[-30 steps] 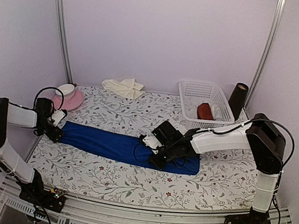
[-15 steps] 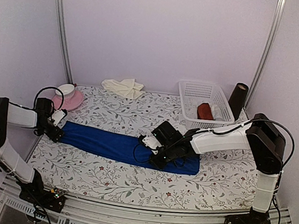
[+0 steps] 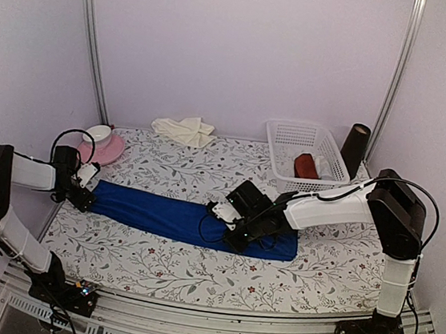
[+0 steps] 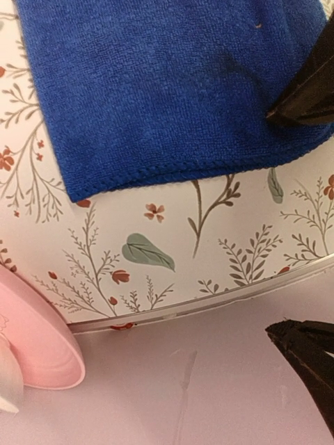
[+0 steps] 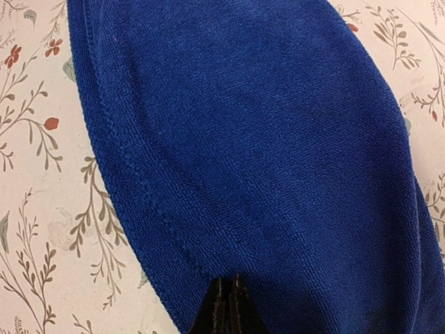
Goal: Roll the towels
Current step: Smooth out the towel at the center of the board.
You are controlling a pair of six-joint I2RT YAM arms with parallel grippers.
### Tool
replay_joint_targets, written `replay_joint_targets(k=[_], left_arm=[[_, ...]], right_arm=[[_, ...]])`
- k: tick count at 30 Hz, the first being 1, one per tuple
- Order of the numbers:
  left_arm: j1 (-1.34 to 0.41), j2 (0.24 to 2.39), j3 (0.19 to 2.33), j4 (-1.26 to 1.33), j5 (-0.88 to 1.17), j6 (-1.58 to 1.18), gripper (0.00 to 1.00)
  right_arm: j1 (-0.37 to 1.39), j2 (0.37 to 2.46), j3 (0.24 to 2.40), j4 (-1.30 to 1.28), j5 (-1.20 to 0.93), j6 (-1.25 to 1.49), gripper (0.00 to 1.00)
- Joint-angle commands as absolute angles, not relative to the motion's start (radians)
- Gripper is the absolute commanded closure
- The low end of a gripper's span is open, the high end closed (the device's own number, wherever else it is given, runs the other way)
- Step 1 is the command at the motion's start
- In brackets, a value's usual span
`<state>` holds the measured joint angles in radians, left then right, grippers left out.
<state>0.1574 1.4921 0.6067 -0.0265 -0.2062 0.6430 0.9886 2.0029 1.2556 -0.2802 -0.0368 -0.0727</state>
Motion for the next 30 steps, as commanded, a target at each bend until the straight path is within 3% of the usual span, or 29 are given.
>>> replay_joint_targets(k=[1, 10, 21, 30], left_arm=[[0.167, 1.525, 0.598, -0.06, -0.205, 0.641, 0.03], [0.174, 1.522, 0.625, -0.071, -0.207, 0.627, 0.03], [0.187, 1.517, 0.635, -0.074, -0.209, 0.632, 0.03], [0.193, 1.536, 0.646, -0.072, -0.205, 0.624, 0.03]], right_arm=[[0.994, 1.954, 1.248, -0.29, -0.056, -0.078, 0.98], [0.995, 1.894, 1.238, -0.327, -0.078, -0.095, 0.98], [1.03, 1.962, 1.259, -0.386, -0.126, -0.118, 0.98], [1.03, 1.987, 1.279, -0.396, -0.042, -0.102, 0.96]])
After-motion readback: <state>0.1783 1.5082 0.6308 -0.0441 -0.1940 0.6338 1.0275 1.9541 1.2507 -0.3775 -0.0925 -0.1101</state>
